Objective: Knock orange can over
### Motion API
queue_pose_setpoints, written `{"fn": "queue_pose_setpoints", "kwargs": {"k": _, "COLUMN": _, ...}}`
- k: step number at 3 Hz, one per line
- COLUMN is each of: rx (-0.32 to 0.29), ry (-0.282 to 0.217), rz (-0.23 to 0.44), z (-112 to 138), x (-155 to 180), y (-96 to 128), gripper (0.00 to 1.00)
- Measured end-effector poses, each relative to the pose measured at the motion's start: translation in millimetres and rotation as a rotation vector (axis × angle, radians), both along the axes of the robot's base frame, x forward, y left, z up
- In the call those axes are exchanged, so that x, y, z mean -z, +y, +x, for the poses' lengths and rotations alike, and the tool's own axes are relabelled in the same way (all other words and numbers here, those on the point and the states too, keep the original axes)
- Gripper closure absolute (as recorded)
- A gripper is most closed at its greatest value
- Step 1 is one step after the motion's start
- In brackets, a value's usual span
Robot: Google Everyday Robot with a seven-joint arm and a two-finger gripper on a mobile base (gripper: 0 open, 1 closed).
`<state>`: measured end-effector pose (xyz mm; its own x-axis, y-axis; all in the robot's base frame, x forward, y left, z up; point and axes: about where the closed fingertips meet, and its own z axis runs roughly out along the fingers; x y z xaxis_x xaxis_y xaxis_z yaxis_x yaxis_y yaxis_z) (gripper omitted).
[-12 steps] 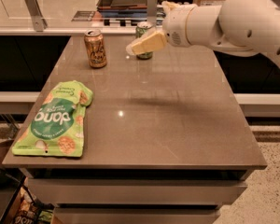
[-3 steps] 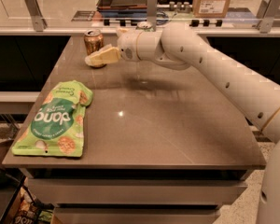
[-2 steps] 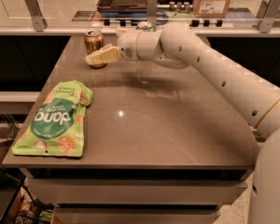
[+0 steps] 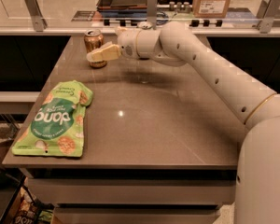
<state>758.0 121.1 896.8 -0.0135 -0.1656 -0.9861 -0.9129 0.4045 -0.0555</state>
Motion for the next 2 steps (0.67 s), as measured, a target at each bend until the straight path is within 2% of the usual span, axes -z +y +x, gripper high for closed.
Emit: {"fn": "queue_pose_setpoints", "kwargs": {"k": 2, "rx": 0.002, "ry": -0.009, "rz": 0.019, "z": 14.2, "x": 8.6, "y": 6.0, "gripper": 0.00}}
